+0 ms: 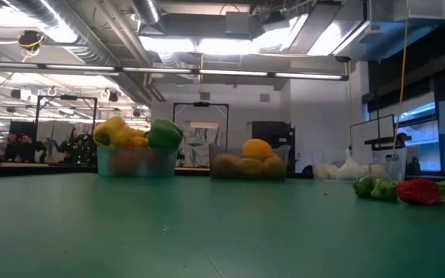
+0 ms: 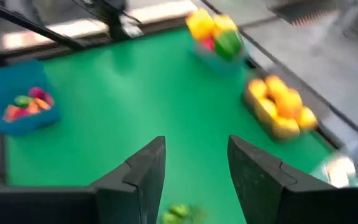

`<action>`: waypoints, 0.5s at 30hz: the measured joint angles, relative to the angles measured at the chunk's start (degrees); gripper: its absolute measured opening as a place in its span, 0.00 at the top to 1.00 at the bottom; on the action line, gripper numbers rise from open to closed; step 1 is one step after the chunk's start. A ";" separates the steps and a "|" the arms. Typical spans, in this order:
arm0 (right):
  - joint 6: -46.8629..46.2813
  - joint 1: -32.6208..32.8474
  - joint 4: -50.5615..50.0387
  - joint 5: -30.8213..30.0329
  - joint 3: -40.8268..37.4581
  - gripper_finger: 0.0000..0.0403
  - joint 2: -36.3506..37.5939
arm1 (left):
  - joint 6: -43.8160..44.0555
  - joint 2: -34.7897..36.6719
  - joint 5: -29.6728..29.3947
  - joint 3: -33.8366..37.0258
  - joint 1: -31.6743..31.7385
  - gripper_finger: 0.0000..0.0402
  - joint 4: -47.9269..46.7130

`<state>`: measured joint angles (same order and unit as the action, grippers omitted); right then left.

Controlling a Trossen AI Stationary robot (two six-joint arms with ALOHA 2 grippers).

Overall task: Sort produce into baskets
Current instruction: Put the yellow chili pepper into the dark blue bin

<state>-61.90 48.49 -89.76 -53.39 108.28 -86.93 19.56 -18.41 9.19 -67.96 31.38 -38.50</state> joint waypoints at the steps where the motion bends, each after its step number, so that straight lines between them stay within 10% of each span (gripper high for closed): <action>1: -3.90 0.31 -0.05 0.33 -4.92 0.58 2.27 | -0.11 0.00 0.00 0.00 -0.01 0.23 -0.02; 8: -25.19 0.19 5.42 1.74 -32.03 0.58 13.04 | -3.20 0.00 -2.44 0.00 0.00 0.23 -0.08; 15: -32.67 -1.02 14.77 26.24 -45.22 0.58 12.80 | -5.14 -0.02 -4.09 -0.02 0.00 0.23 -2.17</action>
<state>-94.57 47.47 -74.99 -27.15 63.06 -74.13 14.41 -18.44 5.10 -67.98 31.38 -40.67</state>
